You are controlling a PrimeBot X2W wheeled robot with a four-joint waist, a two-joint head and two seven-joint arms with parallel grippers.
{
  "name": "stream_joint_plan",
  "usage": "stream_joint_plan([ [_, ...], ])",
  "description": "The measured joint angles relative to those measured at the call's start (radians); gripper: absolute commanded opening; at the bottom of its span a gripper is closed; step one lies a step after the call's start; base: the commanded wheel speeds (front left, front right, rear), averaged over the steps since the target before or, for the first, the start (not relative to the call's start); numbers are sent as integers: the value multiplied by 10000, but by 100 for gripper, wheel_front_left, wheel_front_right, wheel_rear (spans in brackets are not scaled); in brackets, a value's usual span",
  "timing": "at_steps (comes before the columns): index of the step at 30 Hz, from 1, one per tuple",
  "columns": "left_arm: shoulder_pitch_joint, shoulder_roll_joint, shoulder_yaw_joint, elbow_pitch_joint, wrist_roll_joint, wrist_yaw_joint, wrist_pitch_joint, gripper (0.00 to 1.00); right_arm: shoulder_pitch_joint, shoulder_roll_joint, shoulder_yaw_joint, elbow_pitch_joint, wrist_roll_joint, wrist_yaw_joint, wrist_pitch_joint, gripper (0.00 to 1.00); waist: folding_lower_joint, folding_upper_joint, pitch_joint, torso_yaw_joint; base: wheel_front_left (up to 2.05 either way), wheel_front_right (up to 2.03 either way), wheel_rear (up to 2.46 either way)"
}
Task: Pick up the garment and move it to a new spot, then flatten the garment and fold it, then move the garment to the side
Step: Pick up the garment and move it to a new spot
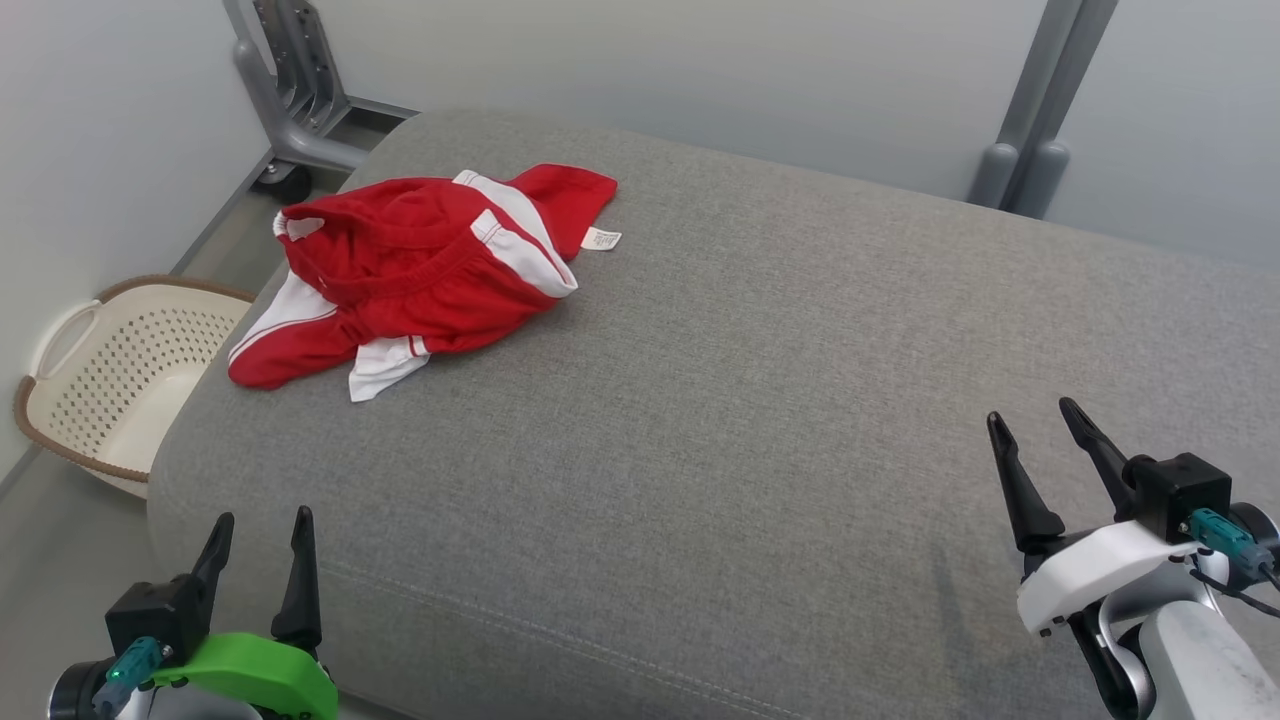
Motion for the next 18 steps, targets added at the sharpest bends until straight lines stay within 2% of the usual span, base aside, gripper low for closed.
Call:
stream_joint_plan([
  [4,5,-2,25,13,0,-2,0,100,1,-2,-6,50,-2,2,0,100,0,0,-6,188,0,0,0],
  [15,3,-15,63,73,-111,-27,0,100,3,2,-56,58,-86,4,0,100,0,0,31,134,0,0,0],
  [18,-5,-17,-186,407,-232,-29,0,100,5,-2,-119,46,-104,4,0,100,0,0,64,134,0,0,0],
])
